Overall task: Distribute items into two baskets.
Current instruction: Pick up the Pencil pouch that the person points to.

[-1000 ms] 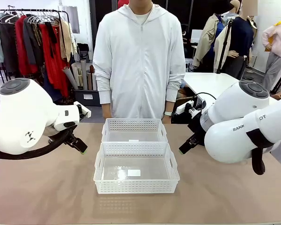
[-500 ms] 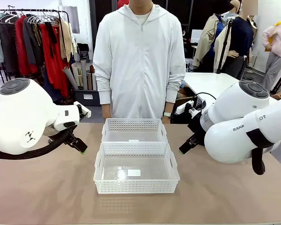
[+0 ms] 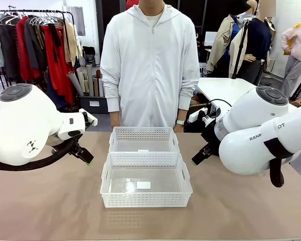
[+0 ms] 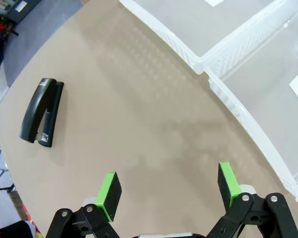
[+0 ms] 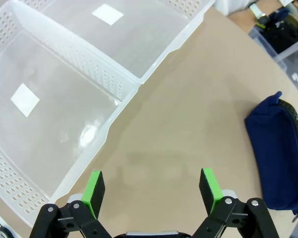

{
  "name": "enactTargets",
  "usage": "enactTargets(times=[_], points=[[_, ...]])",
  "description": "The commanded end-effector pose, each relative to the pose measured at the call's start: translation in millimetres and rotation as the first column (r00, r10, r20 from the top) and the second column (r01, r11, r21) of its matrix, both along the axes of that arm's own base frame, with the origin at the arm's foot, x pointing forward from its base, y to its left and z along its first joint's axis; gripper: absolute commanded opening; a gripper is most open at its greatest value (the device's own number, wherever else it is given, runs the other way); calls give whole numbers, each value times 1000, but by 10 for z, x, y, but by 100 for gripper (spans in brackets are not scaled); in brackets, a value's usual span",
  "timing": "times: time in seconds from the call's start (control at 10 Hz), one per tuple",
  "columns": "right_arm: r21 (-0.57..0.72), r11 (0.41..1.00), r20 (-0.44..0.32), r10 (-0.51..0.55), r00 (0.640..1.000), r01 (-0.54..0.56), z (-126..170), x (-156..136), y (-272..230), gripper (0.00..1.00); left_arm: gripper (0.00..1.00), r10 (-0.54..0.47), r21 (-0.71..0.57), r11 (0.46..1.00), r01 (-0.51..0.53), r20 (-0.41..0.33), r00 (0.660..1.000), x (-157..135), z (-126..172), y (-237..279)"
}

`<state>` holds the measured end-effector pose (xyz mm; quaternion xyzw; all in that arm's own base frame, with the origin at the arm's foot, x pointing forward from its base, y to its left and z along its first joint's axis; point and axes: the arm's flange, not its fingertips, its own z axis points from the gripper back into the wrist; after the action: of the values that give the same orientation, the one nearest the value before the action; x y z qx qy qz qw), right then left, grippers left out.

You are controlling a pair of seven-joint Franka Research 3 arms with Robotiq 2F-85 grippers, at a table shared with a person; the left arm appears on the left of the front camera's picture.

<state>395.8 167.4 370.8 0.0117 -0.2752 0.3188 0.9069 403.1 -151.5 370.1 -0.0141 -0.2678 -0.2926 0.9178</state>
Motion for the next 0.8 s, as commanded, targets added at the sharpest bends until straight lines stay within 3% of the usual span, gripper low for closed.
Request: enactTargets(times=[0.0,0.2,0.5,0.7], points=[[0,1000,0,0,1000,0,0,0,0,100,100,34,-5,999,-34,-15,999,41,32,46],[35,999,-2,0,1000,0,163,69,-88,100,100,79,-19,997,-80,-53,996,128,196,254],[135,991,-89,4,996,8,367,217,-329,100,100,84,-88,992,-90,-67,994,271,394,443],[210,977,-163,-2,987,37,574,389,-615,100,100,112,-182,974,-134,-127,986,402,579,717]])
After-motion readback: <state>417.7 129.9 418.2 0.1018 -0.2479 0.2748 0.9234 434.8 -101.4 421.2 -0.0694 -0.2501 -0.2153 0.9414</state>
